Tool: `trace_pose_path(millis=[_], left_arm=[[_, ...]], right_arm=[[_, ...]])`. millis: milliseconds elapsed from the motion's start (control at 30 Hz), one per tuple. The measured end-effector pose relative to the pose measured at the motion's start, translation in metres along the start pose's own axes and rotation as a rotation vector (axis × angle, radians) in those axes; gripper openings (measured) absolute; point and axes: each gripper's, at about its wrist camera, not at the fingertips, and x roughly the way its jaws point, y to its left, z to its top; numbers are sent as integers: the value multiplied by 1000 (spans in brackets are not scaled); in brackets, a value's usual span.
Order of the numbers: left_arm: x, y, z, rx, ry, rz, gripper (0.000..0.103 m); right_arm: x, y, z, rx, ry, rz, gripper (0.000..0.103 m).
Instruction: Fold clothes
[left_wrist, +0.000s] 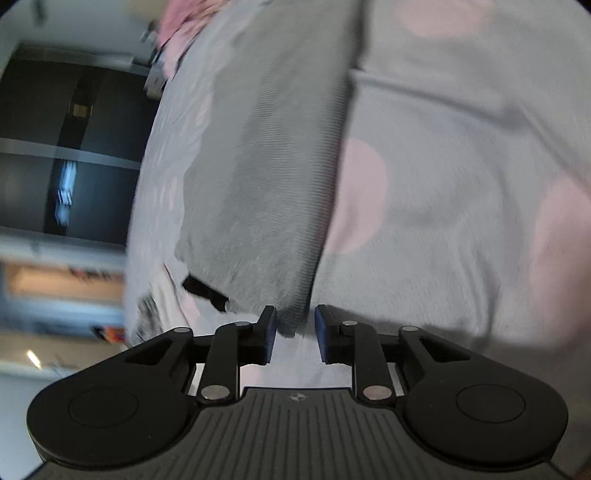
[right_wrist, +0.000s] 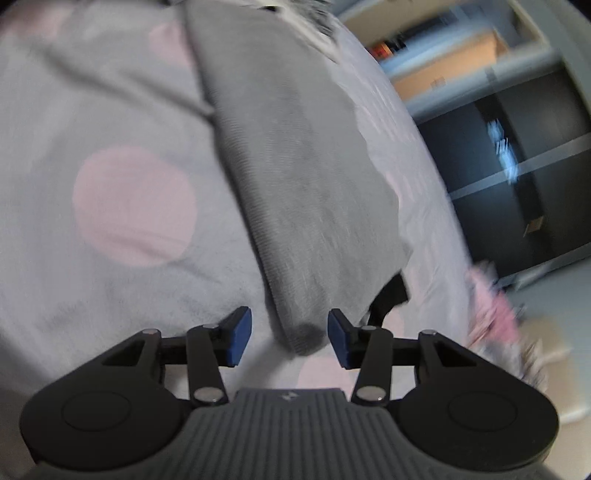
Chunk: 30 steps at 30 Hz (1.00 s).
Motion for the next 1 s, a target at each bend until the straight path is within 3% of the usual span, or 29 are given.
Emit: trace_pose_path(millis=[133,367,467,533,633,733,1000], left_arm=[[11,-13,4,89,1,77,21],[26,-20,9,144,-15,123,15],[25,-21,15,141,-17,149,15],[23,-17,17,114,-15,140,15],[20,-1,18,27,-19,73,11],[14,15,17,-24,-21,35,3],[-27,48,6,-8,-59,-21,2]], right_arm=[[5,14,-1,-142,-25,-47,48],[17,8,-3,-152,-33,-68,47],[24,11,-1,-173,-36,-88,35],[27,13,0,-190,-32,-92,18],[29,15,3,-190,-28,-94,9],[25,8,6,-142,-28,-95,5],[2,-16,10,-105,-34,-72,3]])
